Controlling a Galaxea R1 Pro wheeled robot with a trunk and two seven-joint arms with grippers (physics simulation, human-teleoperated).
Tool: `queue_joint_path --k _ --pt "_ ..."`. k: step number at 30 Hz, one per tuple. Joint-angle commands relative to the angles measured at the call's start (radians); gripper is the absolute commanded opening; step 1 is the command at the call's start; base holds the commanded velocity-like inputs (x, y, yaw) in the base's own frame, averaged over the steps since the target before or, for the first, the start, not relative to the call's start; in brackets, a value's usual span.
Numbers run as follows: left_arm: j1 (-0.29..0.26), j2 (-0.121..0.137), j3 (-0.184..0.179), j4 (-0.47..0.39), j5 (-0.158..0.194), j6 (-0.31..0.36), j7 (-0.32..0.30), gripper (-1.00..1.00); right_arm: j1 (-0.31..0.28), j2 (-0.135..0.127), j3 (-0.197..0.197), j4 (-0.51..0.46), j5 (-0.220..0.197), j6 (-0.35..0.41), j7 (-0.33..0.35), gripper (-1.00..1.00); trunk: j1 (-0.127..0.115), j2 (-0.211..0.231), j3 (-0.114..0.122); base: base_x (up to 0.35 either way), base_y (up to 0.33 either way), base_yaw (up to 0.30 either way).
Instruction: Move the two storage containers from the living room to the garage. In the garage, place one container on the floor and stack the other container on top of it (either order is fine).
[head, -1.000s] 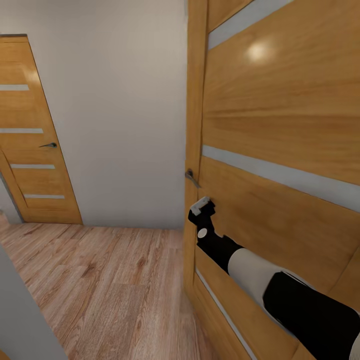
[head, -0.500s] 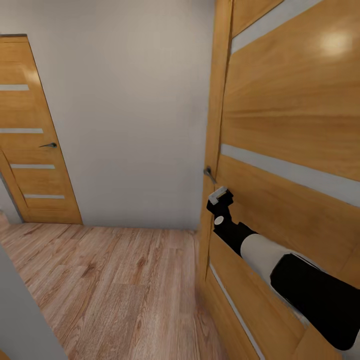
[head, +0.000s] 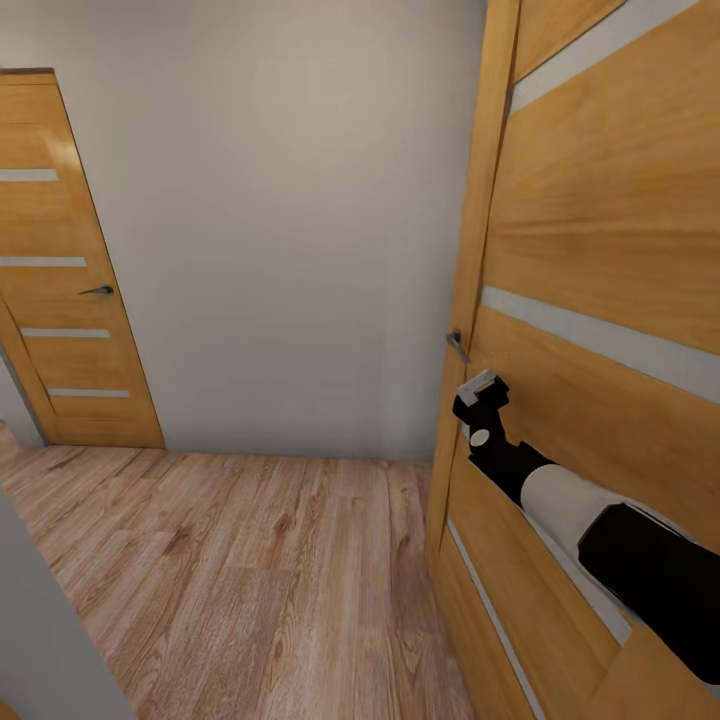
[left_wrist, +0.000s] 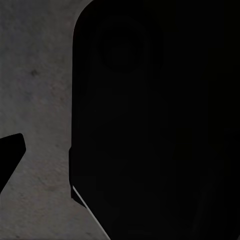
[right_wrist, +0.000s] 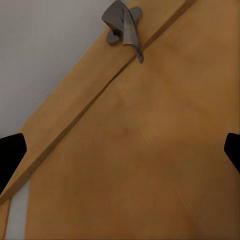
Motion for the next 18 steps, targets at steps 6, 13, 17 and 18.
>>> queue_joint_path --k 6,13,17,18 --pt "0.000 0.000 0.000 -0.001 0.009 0.000 0.000 1.00 -0.001 0.003 -0.005 0.000 -0.013 -0.006 -0.005 1.00 0.000 0.000 -0.001 0.000 0.000 0.000" --pt "0.000 0.000 0.000 -0.002 0.009 0.000 0.000 1.00 -0.001 0.029 -0.001 -0.013 -0.013 0.005 -0.004 1.00 0.000 0.000 -0.001 0.000 0.000 0.000" --pt "0.000 0.000 0.000 -0.001 0.009 0.000 0.000 1.00 -0.001 0.100 0.000 -0.014 -0.010 0.005 -0.004 1.00 0.000 0.000 -0.001 0.000 0.000 0.000" --pt "0.000 0.000 0.000 -0.001 0.009 0.000 0.000 1.00 -0.001 0.111 0.000 -0.014 -0.010 0.005 -0.004 1.00 0.000 0.000 -0.001 0.000 0.000 0.000"
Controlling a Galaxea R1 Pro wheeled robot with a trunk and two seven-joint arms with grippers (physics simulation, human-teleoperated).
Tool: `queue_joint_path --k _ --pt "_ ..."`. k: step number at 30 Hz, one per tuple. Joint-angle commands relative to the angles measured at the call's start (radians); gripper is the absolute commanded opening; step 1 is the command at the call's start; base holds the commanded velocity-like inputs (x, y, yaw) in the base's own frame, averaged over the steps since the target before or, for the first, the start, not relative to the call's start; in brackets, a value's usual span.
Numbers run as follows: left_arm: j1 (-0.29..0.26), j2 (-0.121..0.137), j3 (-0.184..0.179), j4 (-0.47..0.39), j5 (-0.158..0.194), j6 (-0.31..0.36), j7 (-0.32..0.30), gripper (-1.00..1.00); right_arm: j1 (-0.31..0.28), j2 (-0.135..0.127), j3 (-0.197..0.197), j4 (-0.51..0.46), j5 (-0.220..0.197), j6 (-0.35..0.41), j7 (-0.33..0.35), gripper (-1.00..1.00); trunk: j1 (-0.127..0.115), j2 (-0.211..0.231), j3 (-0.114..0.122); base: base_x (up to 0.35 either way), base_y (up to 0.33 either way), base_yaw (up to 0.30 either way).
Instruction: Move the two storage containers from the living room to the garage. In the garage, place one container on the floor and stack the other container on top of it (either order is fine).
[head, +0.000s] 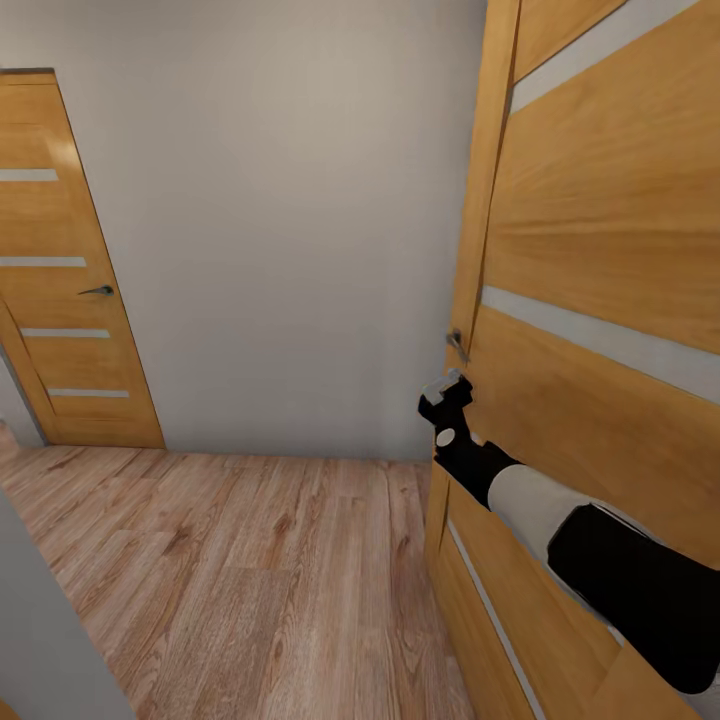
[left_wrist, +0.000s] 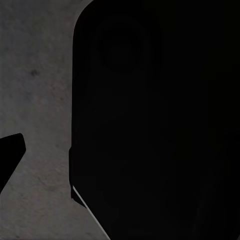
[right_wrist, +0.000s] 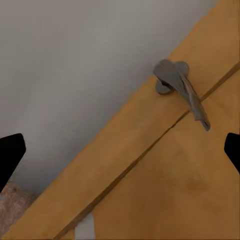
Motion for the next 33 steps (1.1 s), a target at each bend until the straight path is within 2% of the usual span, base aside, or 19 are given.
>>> queue_joint_path --k 1,2,7,17,26,33 --pt "0.000 0.000 0.000 -0.001 0.009 0.000 0.001 1.00 -0.001 0.022 0.007 0.003 -0.011 -0.006 -0.003 1.00 0.000 -0.001 -0.001 0.000 0.000 0.000" --pt "0.000 0.000 0.000 -0.001 0.009 0.000 0.001 1.00 -0.001 0.040 0.007 0.006 -0.011 -0.007 -0.001 1.00 0.000 -0.001 -0.001 0.000 0.000 0.000" --pt "0.000 0.000 0.000 -0.001 0.009 0.001 0.002 1.00 -0.001 0.071 0.005 0.005 -0.012 -0.014 0.025 1.00 0.000 -0.001 -0.001 0.010 0.000 0.000" --pt "0.000 0.001 0.000 -0.001 0.009 0.001 0.002 1.00 0.000 0.071 0.006 0.017 -0.004 -0.073 0.027 1.00 0.000 -0.001 -0.001 0.074 0.000 0.000" --pt "0.000 0.001 0.000 -0.001 0.010 0.001 0.002 1.00 0.008 0.074 0.013 0.019 -0.004 -0.073 0.016 1.00 0.000 -0.001 -0.001 0.088 0.000 0.000" --pt "0.000 0.001 0.000 -0.001 0.010 0.001 0.002 1.00 0.008 0.080 0.013 0.019 -0.004 -0.073 0.014 1.00 0.000 -0.001 -0.001 0.204 0.000 0.000"
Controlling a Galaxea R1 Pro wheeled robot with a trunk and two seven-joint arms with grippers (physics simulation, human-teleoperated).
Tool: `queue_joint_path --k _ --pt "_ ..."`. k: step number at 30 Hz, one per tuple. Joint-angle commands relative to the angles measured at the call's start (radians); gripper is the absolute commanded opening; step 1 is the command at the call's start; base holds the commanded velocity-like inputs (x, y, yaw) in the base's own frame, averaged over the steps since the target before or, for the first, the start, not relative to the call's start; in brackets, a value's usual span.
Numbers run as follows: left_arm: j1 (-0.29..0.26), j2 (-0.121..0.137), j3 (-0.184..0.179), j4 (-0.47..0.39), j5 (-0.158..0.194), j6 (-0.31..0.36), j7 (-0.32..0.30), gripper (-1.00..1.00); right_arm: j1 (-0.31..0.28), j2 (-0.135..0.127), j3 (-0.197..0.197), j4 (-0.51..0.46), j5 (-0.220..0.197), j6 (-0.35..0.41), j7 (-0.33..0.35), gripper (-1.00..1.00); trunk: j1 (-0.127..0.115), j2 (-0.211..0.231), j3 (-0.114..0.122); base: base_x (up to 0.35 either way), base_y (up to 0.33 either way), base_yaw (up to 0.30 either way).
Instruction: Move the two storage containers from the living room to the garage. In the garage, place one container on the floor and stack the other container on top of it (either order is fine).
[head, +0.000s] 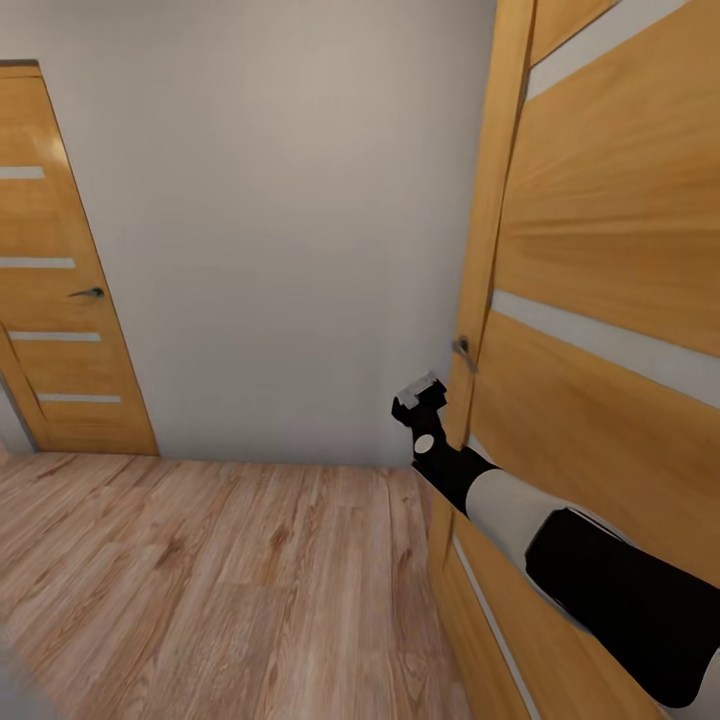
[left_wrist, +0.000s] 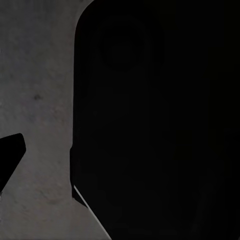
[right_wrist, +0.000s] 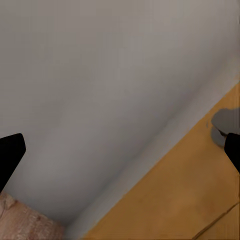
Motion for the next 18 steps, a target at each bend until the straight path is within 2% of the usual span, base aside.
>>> queue_joint_path --k 1,11,18 --pt "0.000 0.000 0.000 -0.001 0.009 0.000 0.000 1.00 -0.001 0.001 0.007 0.001 -0.011 -0.006 -0.003 1.00 0.000 0.000 -0.001 0.243 0.000 0.000" --pt "0.000 0.000 0.000 -0.001 0.009 0.000 0.000 1.00 0.000 0.001 0.006 0.003 -0.012 -0.006 -0.002 1.00 0.000 0.000 -0.001 0.213 0.000 0.000" --pt "0.000 -0.001 0.000 -0.001 0.009 0.000 0.000 1.00 0.001 -0.001 0.006 0.003 -0.011 -0.008 -0.002 1.00 0.000 0.000 -0.001 0.045 0.000 0.000"
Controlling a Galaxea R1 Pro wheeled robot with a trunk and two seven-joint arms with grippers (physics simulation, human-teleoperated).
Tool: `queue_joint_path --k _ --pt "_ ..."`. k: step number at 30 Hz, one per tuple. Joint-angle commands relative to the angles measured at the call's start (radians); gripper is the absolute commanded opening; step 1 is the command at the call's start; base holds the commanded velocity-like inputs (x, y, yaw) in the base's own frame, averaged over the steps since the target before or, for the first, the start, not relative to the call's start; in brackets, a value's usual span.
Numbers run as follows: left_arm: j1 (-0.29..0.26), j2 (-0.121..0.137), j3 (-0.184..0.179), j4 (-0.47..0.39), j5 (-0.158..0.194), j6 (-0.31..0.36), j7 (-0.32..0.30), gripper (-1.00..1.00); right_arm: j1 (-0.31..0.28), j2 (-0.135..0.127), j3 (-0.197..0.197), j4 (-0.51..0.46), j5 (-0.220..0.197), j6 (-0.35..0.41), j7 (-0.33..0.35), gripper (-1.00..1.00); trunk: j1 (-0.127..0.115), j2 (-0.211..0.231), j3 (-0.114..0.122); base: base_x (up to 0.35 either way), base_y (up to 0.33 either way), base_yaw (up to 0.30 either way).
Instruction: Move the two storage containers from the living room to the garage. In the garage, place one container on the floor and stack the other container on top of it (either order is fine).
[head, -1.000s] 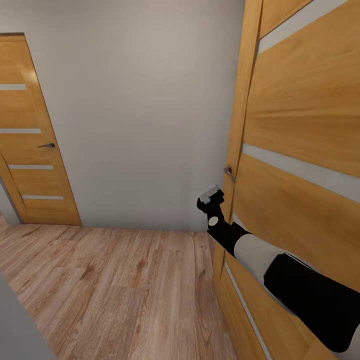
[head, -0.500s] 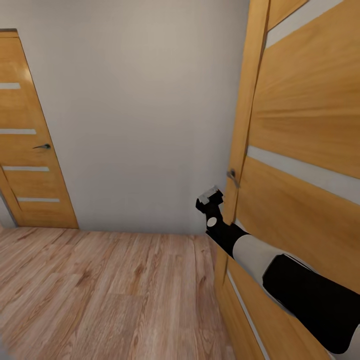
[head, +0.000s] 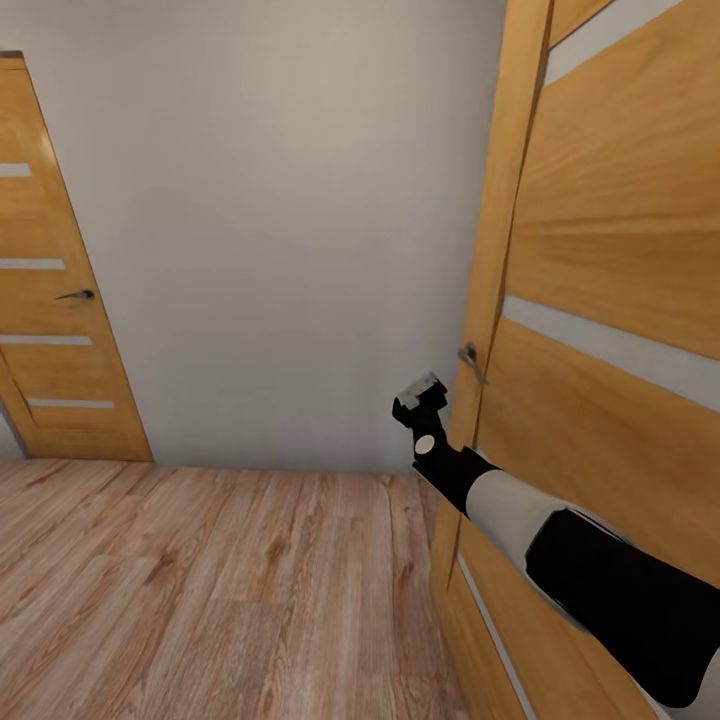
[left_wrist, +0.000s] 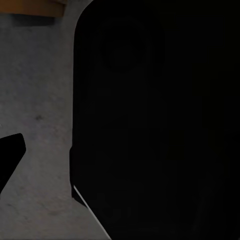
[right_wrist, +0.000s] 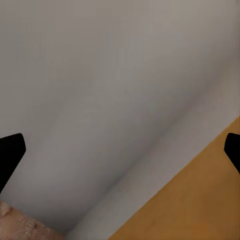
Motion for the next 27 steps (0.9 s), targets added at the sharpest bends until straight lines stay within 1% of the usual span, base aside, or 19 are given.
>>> queue_joint_path --k 1,4,11,16,19,20,22,27 --pt "0.000 0.000 0.000 -0.001 0.009 0.000 0.000 1.00 -0.001 -0.001 0.006 0.001 -0.014 -0.006 -0.003 1.00 0.000 -0.001 -0.001 0.007 0.000 0.000" --pt "0.000 -0.001 0.000 -0.001 0.009 0.000 0.000 1.00 -0.001 0.000 0.004 0.001 -0.018 -0.007 -0.007 1.00 0.000 -0.001 -0.001 0.003 0.000 0.000" --pt "0.000 -0.001 0.000 -0.001 0.009 0.000 0.000 1.00 -0.001 0.002 -0.002 0.002 -0.025 -0.002 -0.054 1.00 0.000 -0.001 -0.001 0.000 0.000 0.000" --pt "0.000 -0.001 0.000 -0.001 0.009 0.000 0.001 1.00 -0.002 0.003 -0.002 0.002 -0.026 0.003 -0.074 1.00 0.000 -0.001 -0.001 0.000 0.000 0.000" --pt "0.000 -0.001 0.000 -0.001 0.009 0.000 0.001 1.00 -0.003 0.004 -0.002 0.002 -0.026 -0.002 -0.118 1.00 0.000 -0.001 -0.001 0.000 0.000 0.000" --pt "0.000 -0.001 0.000 -0.001 0.009 0.000 0.001 1.00 -0.002 0.005 -0.002 0.002 -0.026 -0.003 -0.143 1.00 0.000 -0.001 -0.001 0.000 0.000 0.000" --pt "0.000 -0.001 0.000 -0.001 0.009 0.000 0.001 1.00 -0.003 0.006 -0.002 0.002 -0.025 -0.005 -0.167 1.00 0.000 -0.001 -0.001 0.000 0.000 0.015" --pt "0.000 -0.001 0.000 -0.001 0.009 0.000 0.001 1.00 -0.002 0.006 -0.002 0.001 -0.025 -0.005 -0.182 1.00 0.000 -0.001 -0.002 0.000 0.000 0.154"
